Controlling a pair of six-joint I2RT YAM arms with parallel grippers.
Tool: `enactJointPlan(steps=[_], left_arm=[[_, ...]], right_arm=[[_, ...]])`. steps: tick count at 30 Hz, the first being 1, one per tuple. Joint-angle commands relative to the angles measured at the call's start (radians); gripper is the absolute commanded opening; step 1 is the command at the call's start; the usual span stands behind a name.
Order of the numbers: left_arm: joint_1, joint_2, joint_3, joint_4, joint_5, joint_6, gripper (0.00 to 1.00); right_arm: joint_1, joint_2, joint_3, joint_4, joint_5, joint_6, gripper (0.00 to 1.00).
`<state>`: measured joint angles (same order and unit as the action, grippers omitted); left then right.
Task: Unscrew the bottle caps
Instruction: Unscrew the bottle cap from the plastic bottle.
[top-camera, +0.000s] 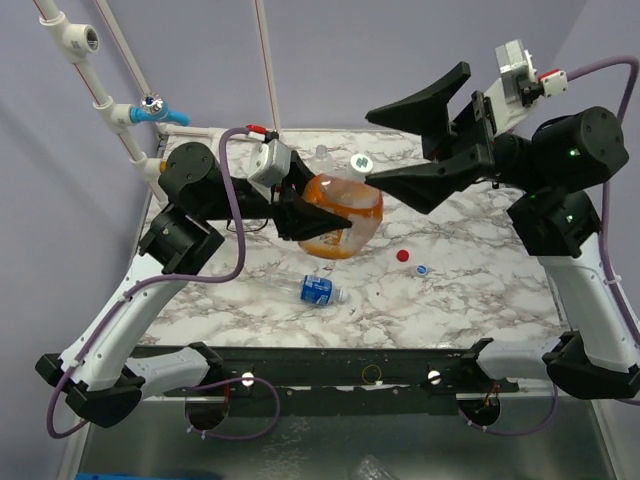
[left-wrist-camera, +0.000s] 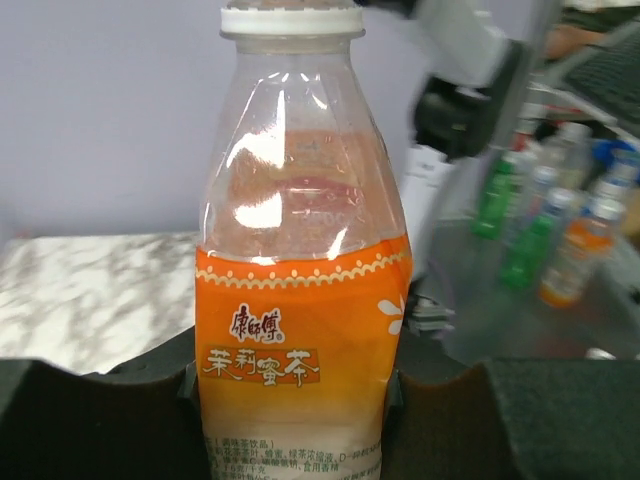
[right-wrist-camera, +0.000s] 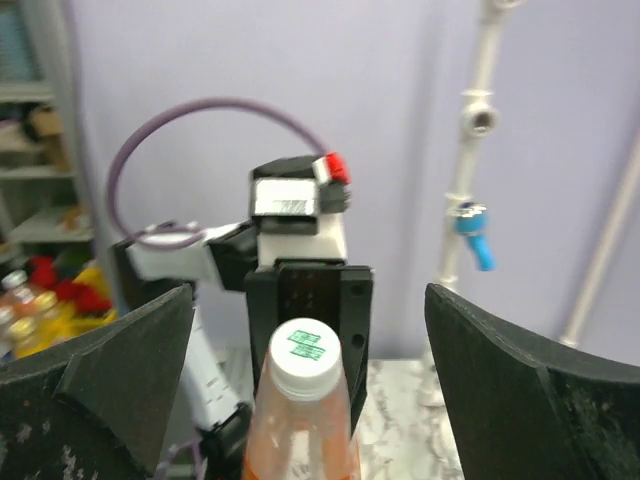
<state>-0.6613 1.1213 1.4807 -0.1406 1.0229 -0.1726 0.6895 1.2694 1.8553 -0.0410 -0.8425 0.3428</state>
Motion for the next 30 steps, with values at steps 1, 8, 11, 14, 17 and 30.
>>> enactJointPlan(steps=[1, 8, 11, 14, 17, 30], left_arm=[[0.005, -0.01, -0.038, 0.004, -0.443, 0.141, 0.01], [0.003, 0.01, -0.059, 0.005, -0.704, 0.202, 0.0], [0.003, 0.018, -0.062, 0.004, -0.725, 0.207, 0.0], [0.003, 0.028, -0.058, 0.004, -0.724, 0.204, 0.0], [0.002, 0.036, -0.053, 0.004, -0.721, 0.205, 0.0], [-0.001, 0.032, -0.066, 0.006, -0.67, 0.187, 0.0]], right_arm=[[-0.006, 0.03, 0.064, -0.227, 0.342, -0.085, 1.0], [0.006, 0.137, 0.178, -0.352, 0.563, -0.106, 0.76], [0.029, 0.176, 0.216, -0.384, 0.651, -0.131, 0.74], [0.056, 0.202, 0.226, -0.387, 0.691, -0.152, 0.72], [0.061, 0.205, 0.205, -0.348, 0.693, -0.15, 0.64], [0.065, 0.135, 0.07, -0.211, 0.63, -0.13, 0.01]])
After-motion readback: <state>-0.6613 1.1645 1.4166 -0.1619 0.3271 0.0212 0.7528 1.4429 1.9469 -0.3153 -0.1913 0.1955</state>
